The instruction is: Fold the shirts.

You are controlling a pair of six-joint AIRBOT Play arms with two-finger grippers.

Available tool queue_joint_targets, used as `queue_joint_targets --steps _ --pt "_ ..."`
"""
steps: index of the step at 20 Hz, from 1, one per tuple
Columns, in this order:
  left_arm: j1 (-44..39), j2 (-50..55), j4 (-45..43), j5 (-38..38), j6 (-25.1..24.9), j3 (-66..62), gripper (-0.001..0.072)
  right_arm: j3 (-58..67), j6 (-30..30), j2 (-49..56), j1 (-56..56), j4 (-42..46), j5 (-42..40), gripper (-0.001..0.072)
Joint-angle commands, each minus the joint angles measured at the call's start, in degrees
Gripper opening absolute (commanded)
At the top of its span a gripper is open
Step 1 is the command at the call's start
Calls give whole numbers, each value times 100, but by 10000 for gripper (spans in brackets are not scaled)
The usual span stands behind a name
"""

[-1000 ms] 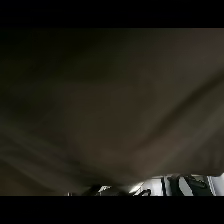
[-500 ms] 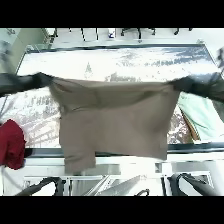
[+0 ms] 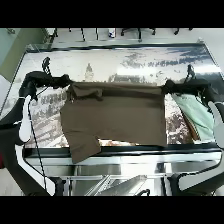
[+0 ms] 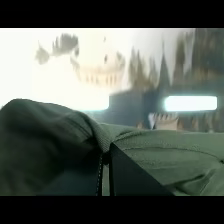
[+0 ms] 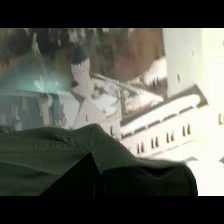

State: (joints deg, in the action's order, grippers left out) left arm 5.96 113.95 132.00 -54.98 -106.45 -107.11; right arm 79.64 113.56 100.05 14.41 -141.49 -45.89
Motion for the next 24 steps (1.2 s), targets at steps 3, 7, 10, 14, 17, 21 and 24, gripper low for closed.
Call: queue_joint_targets --steps 3,7,10,14,17,21,24 --pt "20 302 -107 -468 673 -1040 17 1156 -302 459 48 155 -938 16" --pt "28 -122 -1386 -964 1228 -382 17 1154 -439 455 72 914 -1792 16" --pt "24 -227 -2166 -1565 1547 -199 17 1113 -914 455 -9 1790 -1860 15" --pt "-57 -227 -2444 -1711 1720 310 17 787 -1335 457 -339 2522 -1631 15" --pt "-114 -225 -2450 -1631 1812 522 17 726 -1539 468 -525 2594 -1364 16" --pt "-116 -221 -2430 -1419 1856 704 17 726 -1676 474 -557 2688 -1226 16" --pt "-151 -223 -2339 -1432 1860 752 18 726 -1676 474 -557 2684 -1237 16"
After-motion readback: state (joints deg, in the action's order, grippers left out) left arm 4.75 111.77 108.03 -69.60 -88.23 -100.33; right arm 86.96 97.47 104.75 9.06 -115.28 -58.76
